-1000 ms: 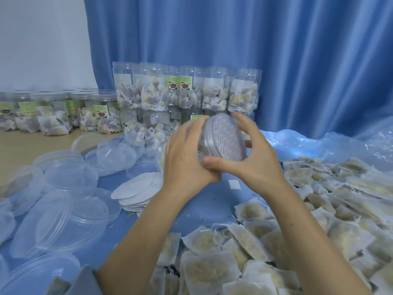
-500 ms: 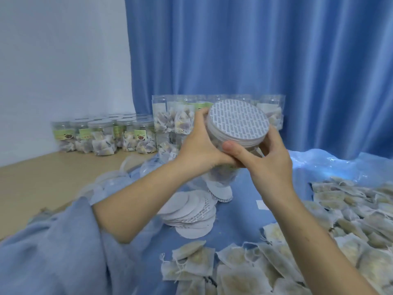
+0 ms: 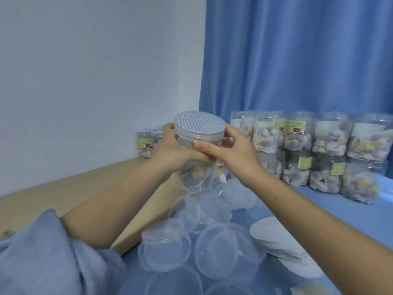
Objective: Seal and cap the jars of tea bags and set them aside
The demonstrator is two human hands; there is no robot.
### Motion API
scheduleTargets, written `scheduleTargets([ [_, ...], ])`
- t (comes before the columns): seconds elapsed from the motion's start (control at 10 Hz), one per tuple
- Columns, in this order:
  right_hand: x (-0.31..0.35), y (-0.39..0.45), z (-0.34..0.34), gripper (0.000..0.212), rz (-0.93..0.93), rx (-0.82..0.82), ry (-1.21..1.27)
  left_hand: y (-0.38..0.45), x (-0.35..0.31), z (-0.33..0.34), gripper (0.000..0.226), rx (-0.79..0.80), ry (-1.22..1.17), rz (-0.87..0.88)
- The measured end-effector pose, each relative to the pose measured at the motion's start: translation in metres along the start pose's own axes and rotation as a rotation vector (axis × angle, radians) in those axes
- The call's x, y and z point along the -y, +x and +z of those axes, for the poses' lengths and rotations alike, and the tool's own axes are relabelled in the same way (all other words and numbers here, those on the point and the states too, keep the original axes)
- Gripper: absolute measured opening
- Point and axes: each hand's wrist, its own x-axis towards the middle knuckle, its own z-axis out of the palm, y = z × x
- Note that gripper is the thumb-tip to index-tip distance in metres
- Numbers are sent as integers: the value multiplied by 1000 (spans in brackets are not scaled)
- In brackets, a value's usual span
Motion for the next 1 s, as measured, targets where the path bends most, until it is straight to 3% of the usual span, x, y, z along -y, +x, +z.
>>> scheduleTargets([
  [0.1, -12, 21, 50, 60, 24, 66, -10, 21, 31, -34, 74, 42, 39, -38],
  [0.2, -33, 38, 89, 61, 70, 135, -72, 38, 66, -54, 70, 16, 107, -141],
  [0.3, -63, 52, 117, 64, 114, 194, -104, 55, 106, -63, 38, 25, 69, -193],
  [0.4, -93, 64, 132, 78, 170, 232, -210, 69, 138, -58, 49, 27, 9, -265],
  [0.5, -119, 78, 135, 82, 208, 216, -224, 91, 153, -45, 77, 27, -18, -313],
  [0.6, -141, 96, 130, 80, 196, 128, -222, 118, 166, -27, 54, 30, 0, -270],
  [0.7, -170, 128, 115, 71, 243, 44, -314, 148, 179, 0, 62, 75, -47, -264],
  [0.8, -192, 158, 96, 56, 450, 78, -407, 172, 185, 25, 76, 170, -42, -284],
  [0.9, -199, 165, 85, 43, 425, 127, -434, 178, 181, 45, 54, 198, -118, -278],
  [1.0, -190, 154, 80, 45, 362, 218, -404, 174, 165, 56, 44, 159, -158, -307],
])
